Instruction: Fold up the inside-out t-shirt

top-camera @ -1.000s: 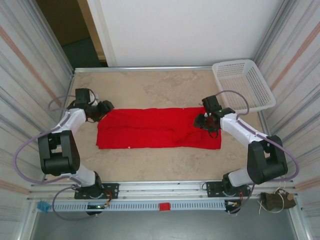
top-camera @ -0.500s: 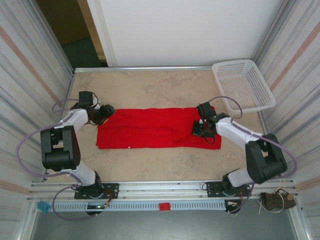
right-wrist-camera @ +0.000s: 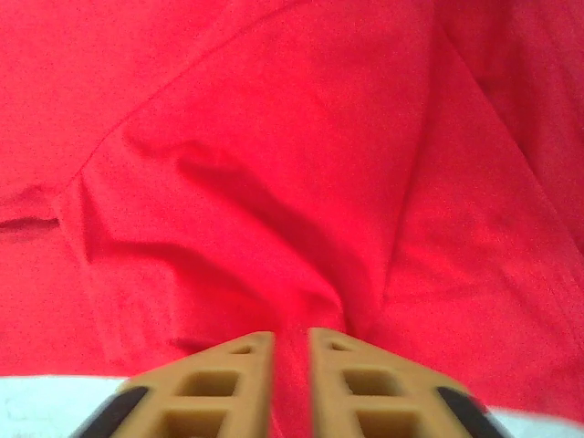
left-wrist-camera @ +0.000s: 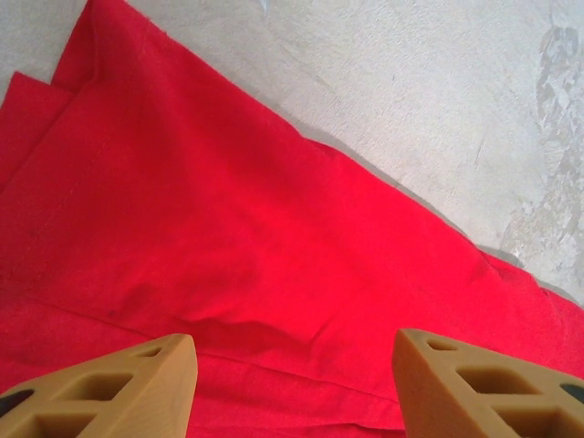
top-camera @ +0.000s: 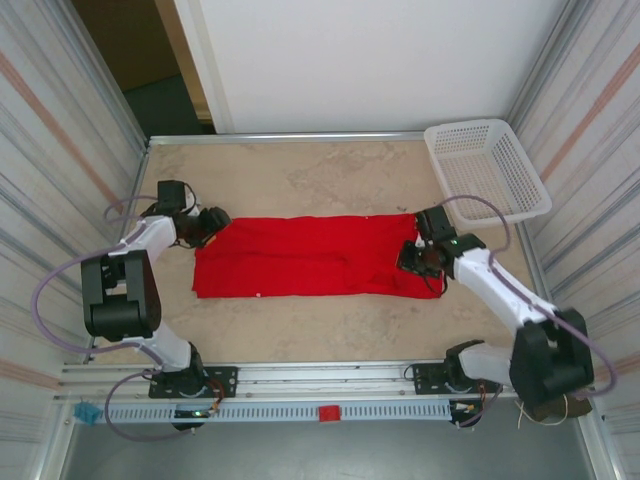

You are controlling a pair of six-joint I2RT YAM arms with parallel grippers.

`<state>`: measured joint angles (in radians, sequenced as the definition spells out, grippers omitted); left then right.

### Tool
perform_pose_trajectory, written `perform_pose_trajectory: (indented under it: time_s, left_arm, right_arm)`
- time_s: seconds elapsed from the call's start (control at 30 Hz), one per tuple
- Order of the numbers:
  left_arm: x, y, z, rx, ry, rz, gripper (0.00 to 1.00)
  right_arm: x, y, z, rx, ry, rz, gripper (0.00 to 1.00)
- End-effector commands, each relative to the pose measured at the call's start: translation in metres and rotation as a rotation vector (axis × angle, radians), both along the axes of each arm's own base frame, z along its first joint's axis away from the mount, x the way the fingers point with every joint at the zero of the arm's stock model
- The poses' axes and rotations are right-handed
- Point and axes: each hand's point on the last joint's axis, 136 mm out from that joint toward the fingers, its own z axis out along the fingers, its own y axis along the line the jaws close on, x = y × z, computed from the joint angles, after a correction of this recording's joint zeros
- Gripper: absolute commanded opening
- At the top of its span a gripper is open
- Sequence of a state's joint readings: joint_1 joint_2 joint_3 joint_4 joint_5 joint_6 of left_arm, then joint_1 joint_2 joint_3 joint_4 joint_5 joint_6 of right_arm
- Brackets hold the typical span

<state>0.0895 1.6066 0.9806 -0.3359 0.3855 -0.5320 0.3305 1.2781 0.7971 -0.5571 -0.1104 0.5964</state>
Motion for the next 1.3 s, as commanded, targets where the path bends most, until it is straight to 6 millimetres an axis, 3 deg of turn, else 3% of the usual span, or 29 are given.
perform_pose_trajectory:
  time_s: [0.0, 0.1, 0.2, 0.33, 0.47, 0.57, 0.67, 0.77, 0.83, 1.0, 1.13, 1.27]
  left_arm:
    - [0.005, 0.004, 0.005, 0.016, -0.005, 0.006, 0.59]
    - [0.006, 0.004, 0.007, 0.013, -0.007, 0.011, 0.59]
    - [0.006, 0.005, 0.008, 0.014, -0.011, 0.012, 0.59]
    - [0.008, 0.005, 0.009, 0.013, -0.012, 0.011, 0.59]
    - [0.011, 0.005, 0.013, 0.013, -0.020, 0.009, 0.59]
    - [0.014, 0.004, 0.021, 0.012, -0.031, 0.003, 0.59]
    - [0.015, 0.001, 0.037, -0.007, -0.061, -0.001, 0.59]
    - [0.008, -0.006, 0.054, -0.038, -0.083, -0.006, 0.59]
    - [0.001, -0.009, 0.055, -0.042, -0.082, -0.008, 0.59]
    - [-0.011, -0.011, 0.025, -0.051, -0.034, 0.006, 0.60]
    - [-0.013, -0.013, -0.010, -0.068, 0.019, 0.015, 0.59]
    - [-0.017, -0.008, -0.036, -0.042, 0.076, 0.032, 0.59]
  right_arm:
    - [0.028, 0.024, -0.004, 0.046, -0.012, 0.058, 0.04]
    - [0.026, 0.037, -0.022, 0.026, 0.035, 0.103, 0.00]
    - [0.004, 0.042, -0.035, 0.016, 0.073, 0.132, 0.00]
    - [-0.032, 0.029, -0.049, 0.014, 0.107, 0.088, 0.00]
    - [-0.050, 0.017, -0.050, 0.022, 0.097, 0.039, 0.00]
    - [-0.046, 0.016, -0.037, 0.043, 0.065, 0.028, 0.00]
    - [-0.033, 0.017, -0.010, 0.067, 0.007, 0.033, 0.00]
    - [-0.018, 0.014, 0.020, 0.090, -0.054, 0.023, 0.00]
    - [-0.009, 0.006, 0.032, 0.089, -0.081, -0.002, 0.01]
    - [0.010, -0.039, 0.030, 0.042, -0.065, -0.152, 0.41]
    - [0.018, -0.075, 0.020, -0.024, -0.039, -0.259, 0.58]
    - [0.028, -0.089, 0.012, -0.027, -0.023, -0.285, 0.69]
